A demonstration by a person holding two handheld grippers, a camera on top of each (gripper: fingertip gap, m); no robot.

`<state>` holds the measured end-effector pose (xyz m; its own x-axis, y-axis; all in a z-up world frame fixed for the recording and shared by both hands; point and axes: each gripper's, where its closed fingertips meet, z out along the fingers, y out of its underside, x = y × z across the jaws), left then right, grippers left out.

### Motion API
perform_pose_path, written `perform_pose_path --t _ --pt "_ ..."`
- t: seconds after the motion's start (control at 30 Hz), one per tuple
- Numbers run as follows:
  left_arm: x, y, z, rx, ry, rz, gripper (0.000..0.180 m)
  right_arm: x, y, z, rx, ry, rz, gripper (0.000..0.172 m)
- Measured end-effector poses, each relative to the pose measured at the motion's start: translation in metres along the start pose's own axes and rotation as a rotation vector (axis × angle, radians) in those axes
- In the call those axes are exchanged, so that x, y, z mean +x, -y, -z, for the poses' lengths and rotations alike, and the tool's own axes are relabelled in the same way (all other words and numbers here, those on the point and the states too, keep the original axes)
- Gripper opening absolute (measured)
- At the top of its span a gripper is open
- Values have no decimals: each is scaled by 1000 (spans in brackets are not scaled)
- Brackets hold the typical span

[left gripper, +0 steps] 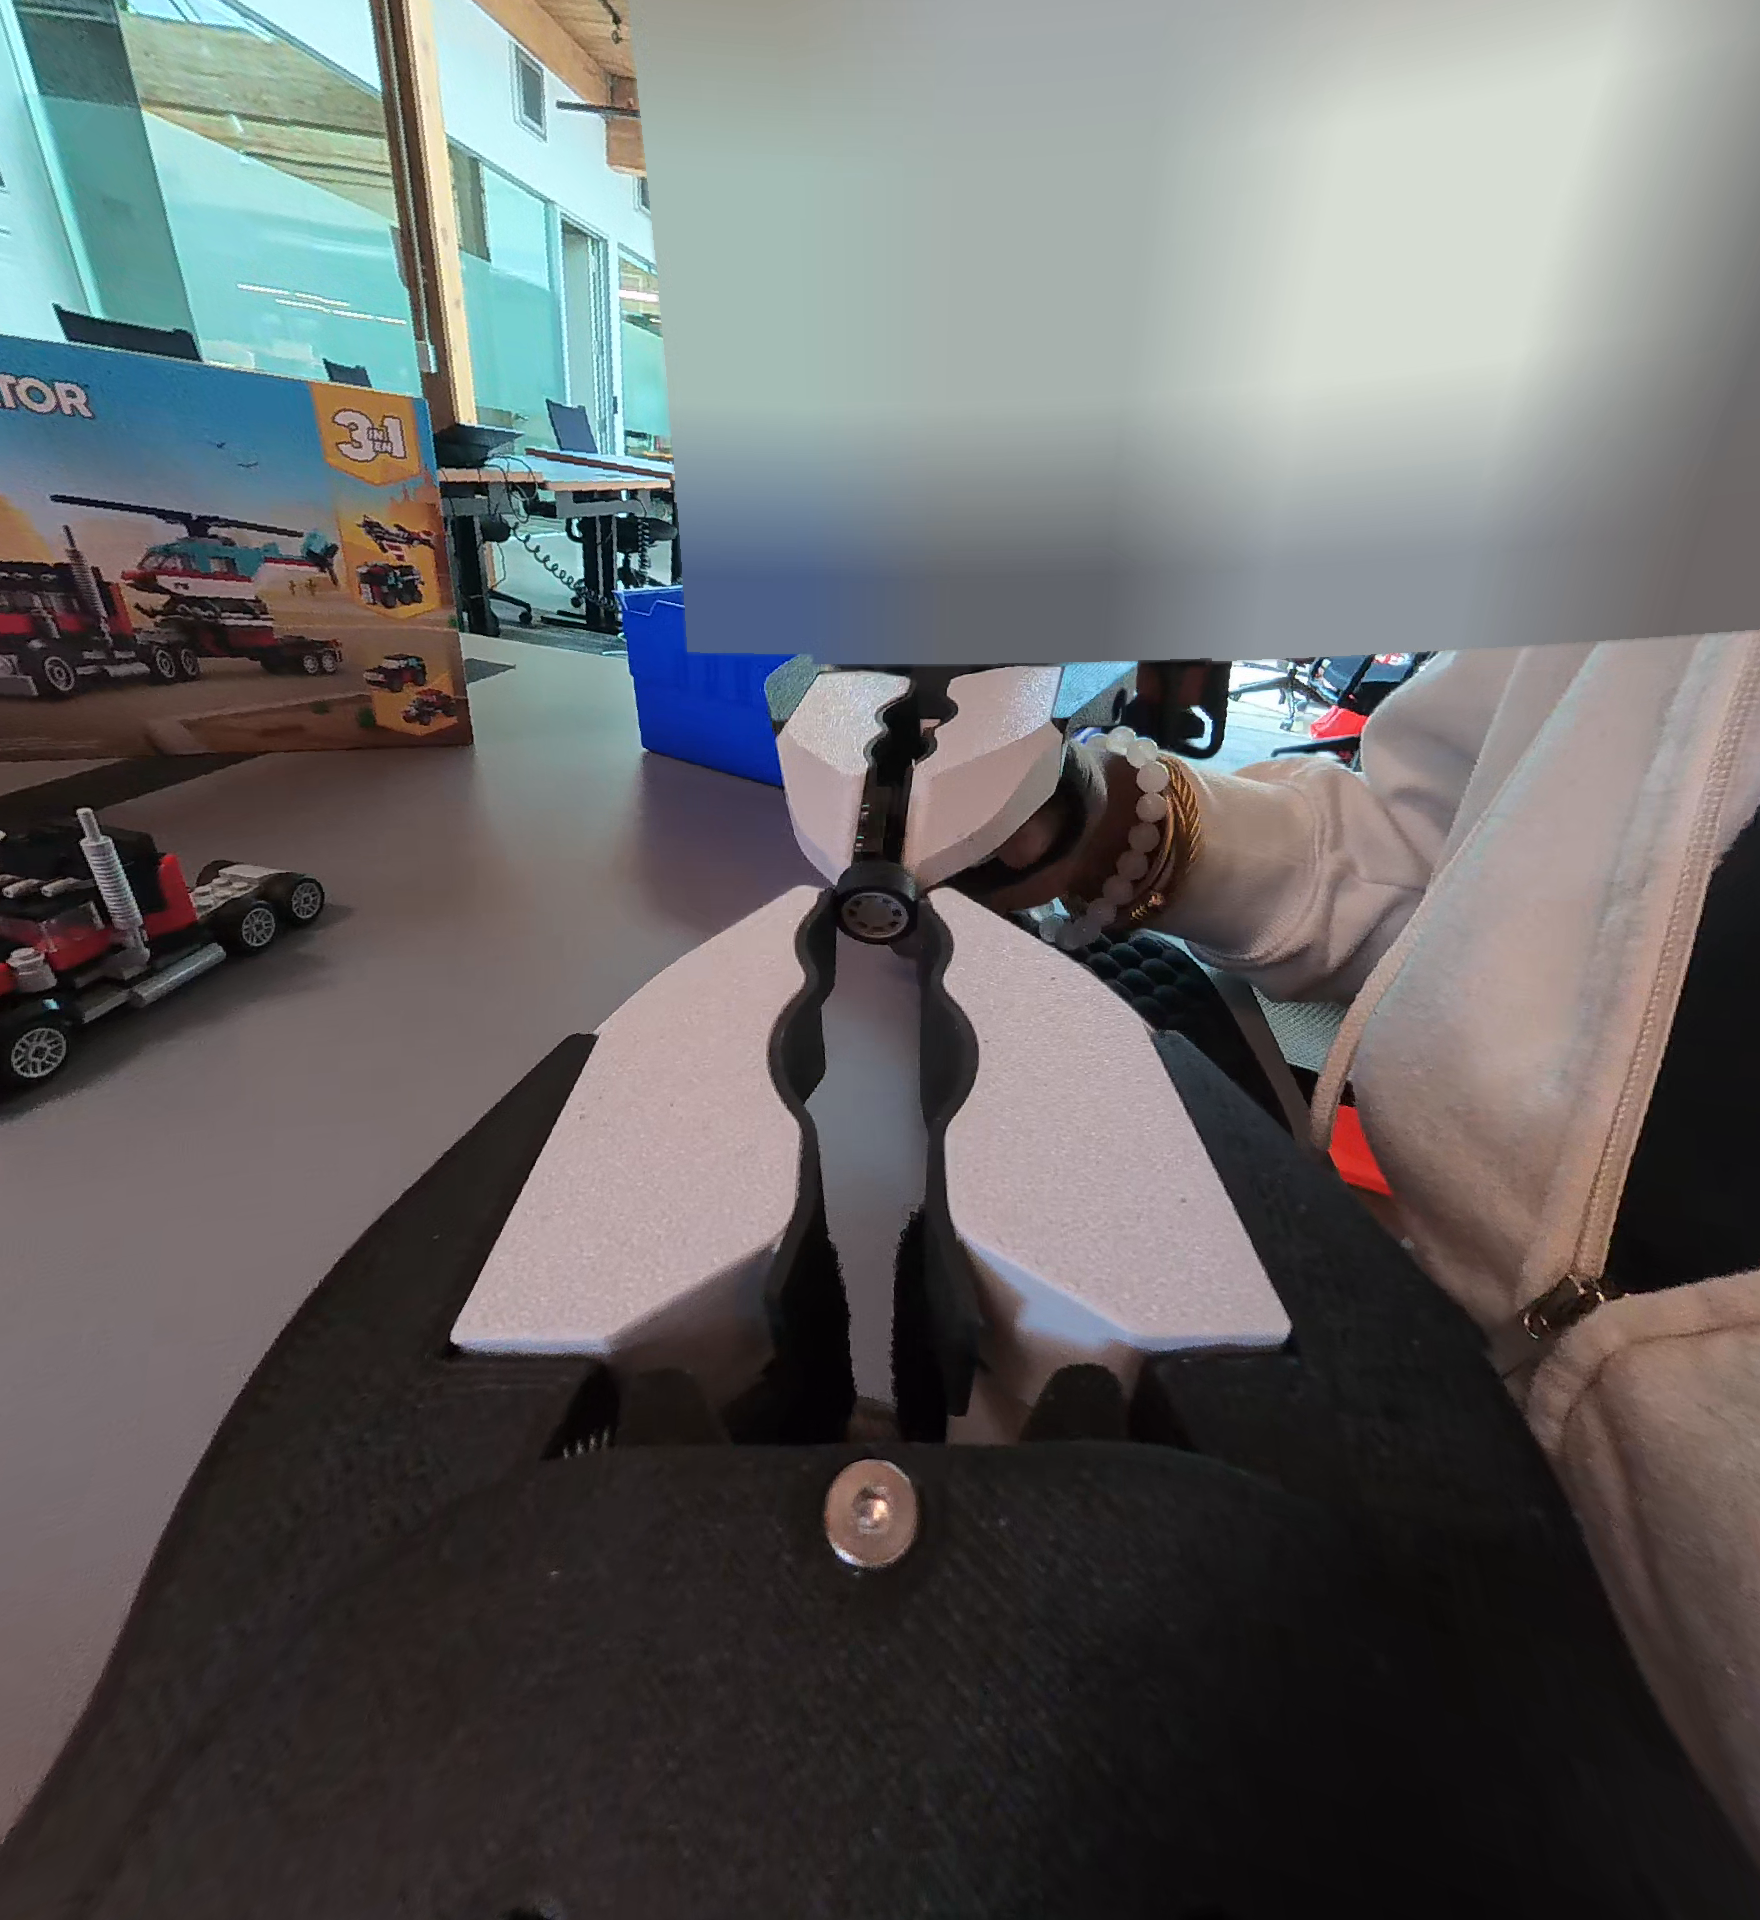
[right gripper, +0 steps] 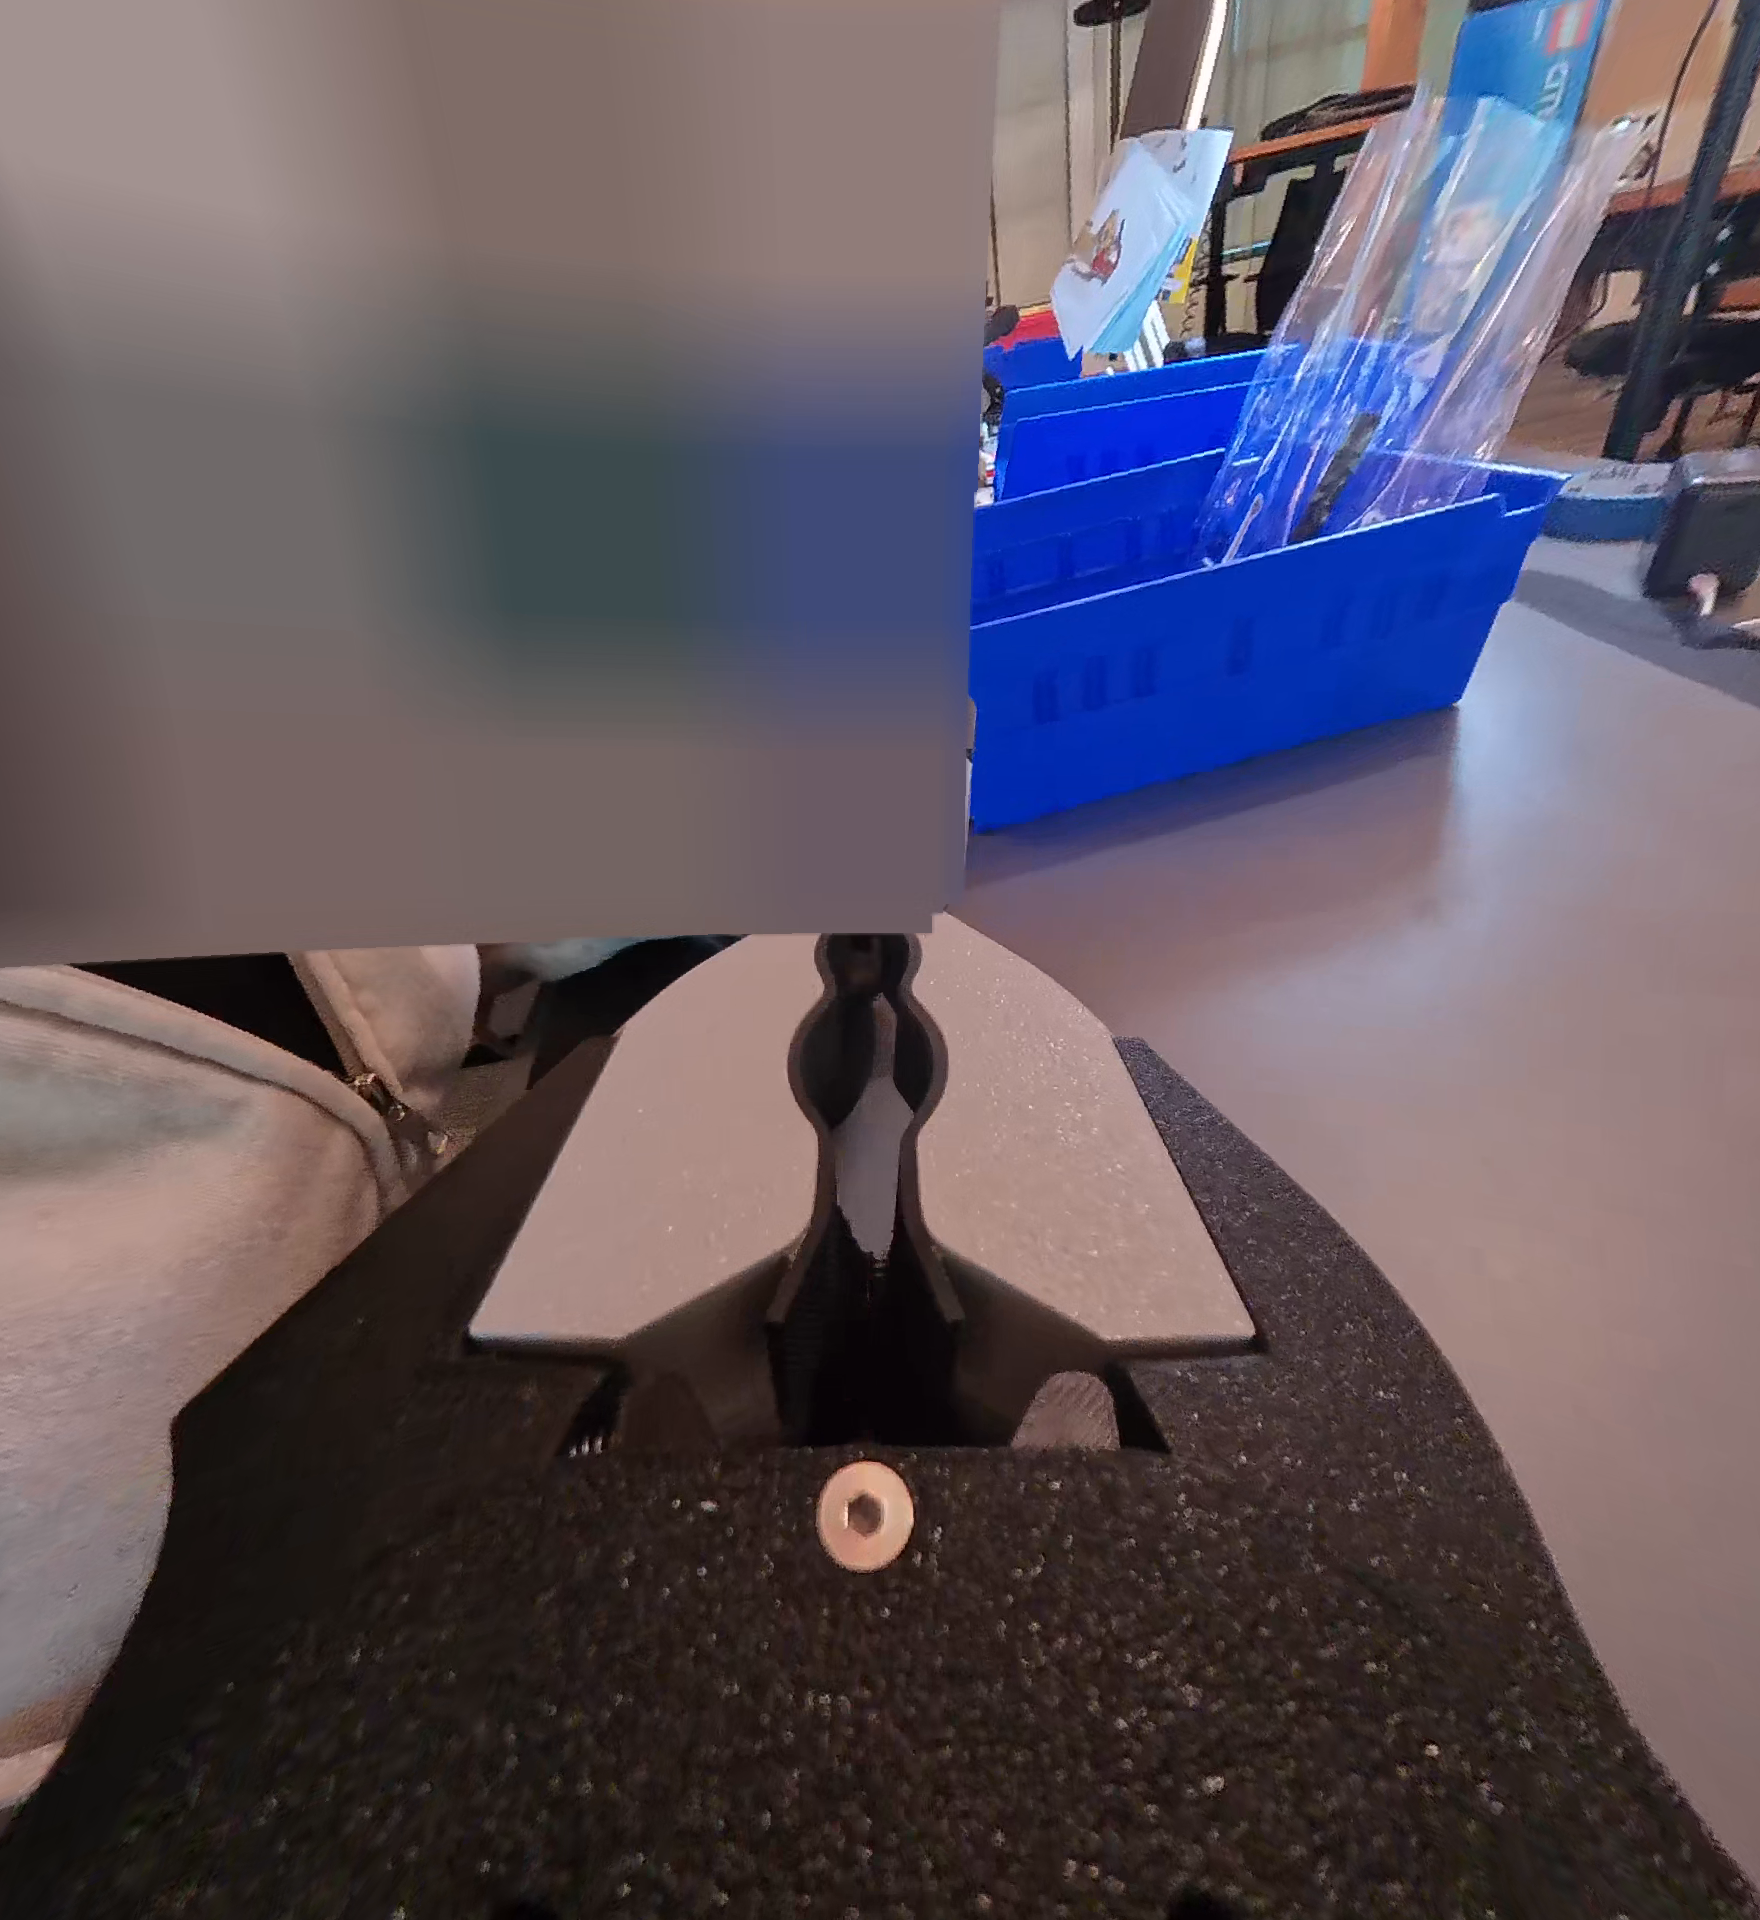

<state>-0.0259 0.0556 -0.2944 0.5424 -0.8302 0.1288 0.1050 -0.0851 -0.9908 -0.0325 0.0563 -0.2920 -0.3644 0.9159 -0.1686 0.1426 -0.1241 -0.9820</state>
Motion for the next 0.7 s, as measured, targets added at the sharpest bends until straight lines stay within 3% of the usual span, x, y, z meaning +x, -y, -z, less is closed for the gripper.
perform_pose_path --t 0.17,0.2,0.23,0.27,0.3,0.37,0.43,0.47,0.53,0.63,0.7 --pt "2 2 1 2 -12 26 12 -2 6 9 1 -50 62 4" --pt "-3 3 6 17 13 38 0 10 22 27 96 -133 50 4" --pt "-14 8 20 64 59 61 0 23 42 60 223 -193 13 4" --pt "-20 15 34 110 75 80 0 29 51 86 270 -229 11 4" --pt "-21 17 38 112 77 73 0 29 46 89 212 -241 28 4" --pt "-15 8 19 44 52 27 0 16 25 64 52 -191 61 4" --pt "-8 0 -1 -30 13 -10 4 5 18 43 22 -128 71 4" --pt "-6 -1 -6 -52 11 -25 24 5 16 38 23 -115 66 4" --pt "-3 1 -11 -46 -20 -1 37 4 11 29 14 -83 56 4" --pt "1 5 -13 -18 -53 44 37 1 2 18 -45 -52 61 4" --pt "3 5 -15 -9 -64 44 28 -1 -2 12 -76 -44 64 4"
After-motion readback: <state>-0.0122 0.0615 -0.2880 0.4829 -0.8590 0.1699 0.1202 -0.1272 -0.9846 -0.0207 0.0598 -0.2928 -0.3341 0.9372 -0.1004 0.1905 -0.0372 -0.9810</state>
